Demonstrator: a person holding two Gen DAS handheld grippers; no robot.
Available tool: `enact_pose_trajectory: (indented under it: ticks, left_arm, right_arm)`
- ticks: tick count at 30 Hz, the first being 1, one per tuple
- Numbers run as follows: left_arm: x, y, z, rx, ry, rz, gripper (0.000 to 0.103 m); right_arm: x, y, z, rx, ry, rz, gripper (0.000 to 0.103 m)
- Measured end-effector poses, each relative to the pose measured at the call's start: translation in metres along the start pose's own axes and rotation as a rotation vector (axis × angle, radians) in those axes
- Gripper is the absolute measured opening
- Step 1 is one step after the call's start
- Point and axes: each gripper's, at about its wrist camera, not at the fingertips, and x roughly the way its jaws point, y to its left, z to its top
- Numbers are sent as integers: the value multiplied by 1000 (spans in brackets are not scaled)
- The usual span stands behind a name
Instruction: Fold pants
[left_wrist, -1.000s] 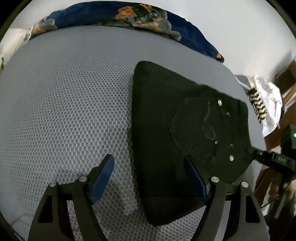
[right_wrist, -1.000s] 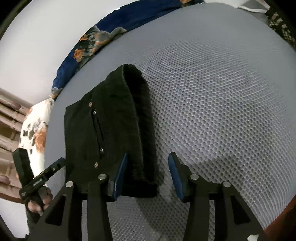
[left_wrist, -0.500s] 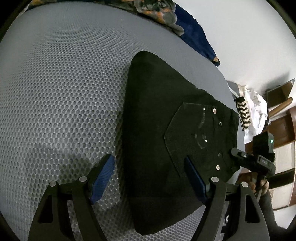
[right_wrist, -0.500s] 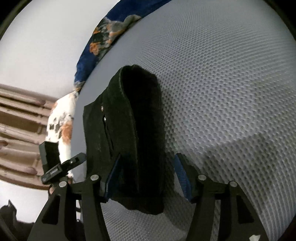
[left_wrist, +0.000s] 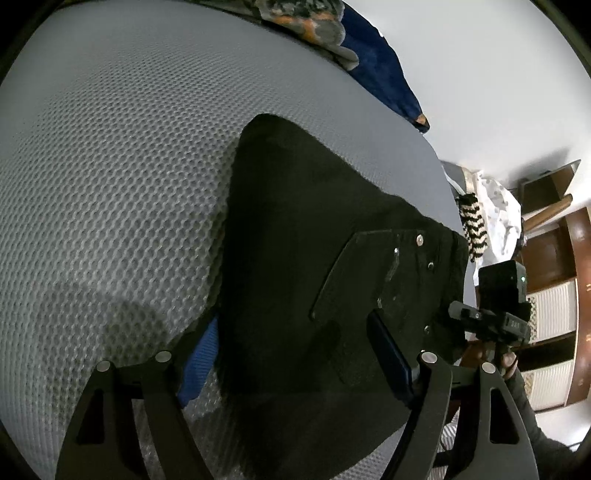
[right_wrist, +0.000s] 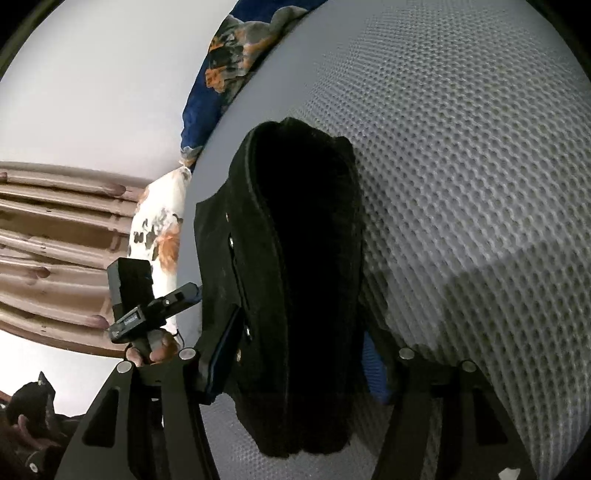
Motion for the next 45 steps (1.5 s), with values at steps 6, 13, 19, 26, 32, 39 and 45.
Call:
enact_pose_trajectory:
  ticks: [6, 13, 19, 26, 32, 39, 45]
  left_arm:
    - [14, -11, 11, 13, 2, -14, 78]
    - [14, -16, 0, 32, -87, 39, 72]
    - [14, -17, -5, 46, -112, 91, 54]
    - [10, -26, -13, 104, -148, 217, 34]
    - [1, -29, -12, 123, -153, 209, 24]
    - [-10, -29, -13, 133, -157, 207, 21]
    - [-28, -22, -12, 135, -182, 225, 21]
  right_arm:
    - [10, 3, 12, -17, -6, 17, 52]
    - [10, 3, 9, -23, -56, -2, 40]
    - [13, 8, 8, -9, -72, -20, 40]
    - [15, 21, 4, -18, -100, -86, 39]
    - [14, 39, 2, -43, -126, -140, 35]
    - [18, 72, 1, -101, -137, -215, 31]
    - [27, 92, 10, -126, -125, -198, 29]
